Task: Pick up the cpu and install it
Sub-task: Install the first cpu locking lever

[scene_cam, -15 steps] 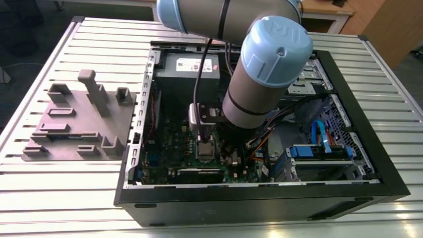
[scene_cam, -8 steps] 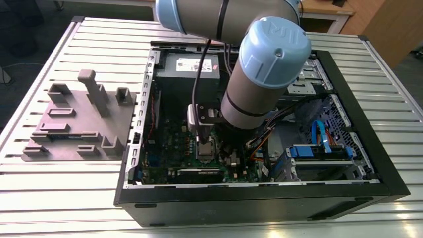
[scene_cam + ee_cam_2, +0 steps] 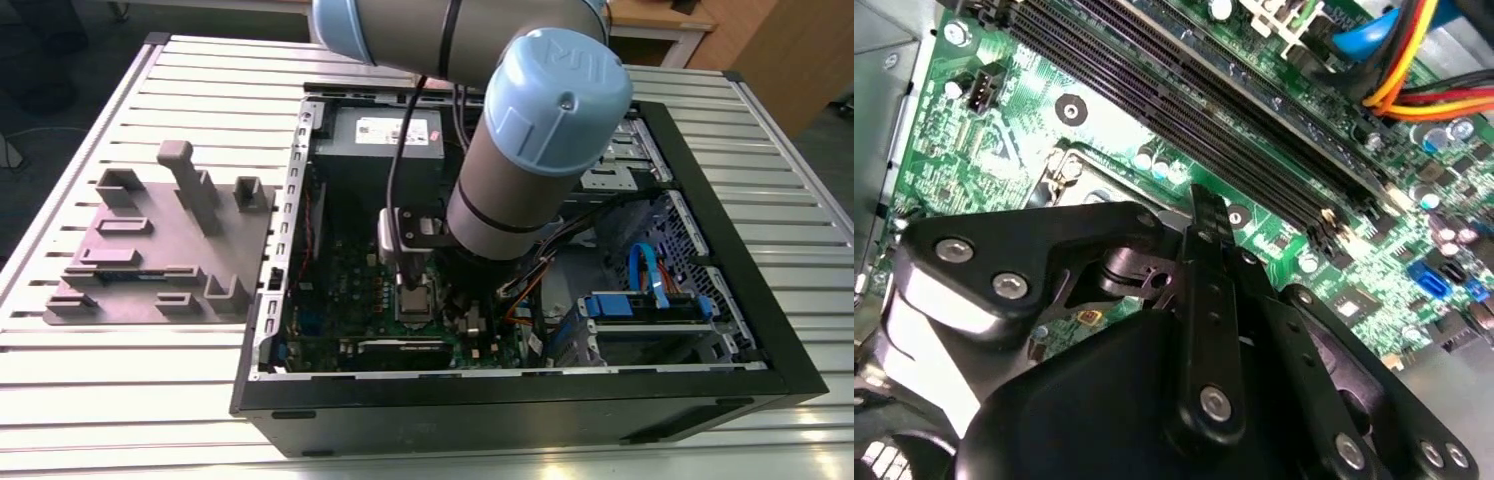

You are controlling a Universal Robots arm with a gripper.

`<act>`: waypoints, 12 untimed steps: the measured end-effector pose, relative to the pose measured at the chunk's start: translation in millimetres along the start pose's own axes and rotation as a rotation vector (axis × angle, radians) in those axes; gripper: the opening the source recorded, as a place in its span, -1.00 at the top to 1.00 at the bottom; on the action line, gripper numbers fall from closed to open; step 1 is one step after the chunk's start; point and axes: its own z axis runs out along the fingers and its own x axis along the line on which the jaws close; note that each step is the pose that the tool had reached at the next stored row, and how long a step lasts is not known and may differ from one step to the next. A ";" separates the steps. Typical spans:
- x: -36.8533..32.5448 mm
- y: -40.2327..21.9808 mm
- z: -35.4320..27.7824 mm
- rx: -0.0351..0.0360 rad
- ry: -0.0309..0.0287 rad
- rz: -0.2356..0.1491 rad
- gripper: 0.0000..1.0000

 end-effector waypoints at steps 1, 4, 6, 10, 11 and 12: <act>-0.1 0.3 -3.0 -0.0001 0.0001 0.000 0.80; -0.7 1.2 -13.0 -0.0001 0.0003 0.000 0.80; -1.1 1.9 -21.0 0.0000 0.0000 0.000 0.80; -1.8 2.8 -30.7 0.0000 -0.0001 0.000 0.80; -1.8 2.8 -30.7 0.0000 -0.0002 0.000 0.80; -1.8 2.8 -30.8 0.0000 -0.0002 0.000 0.80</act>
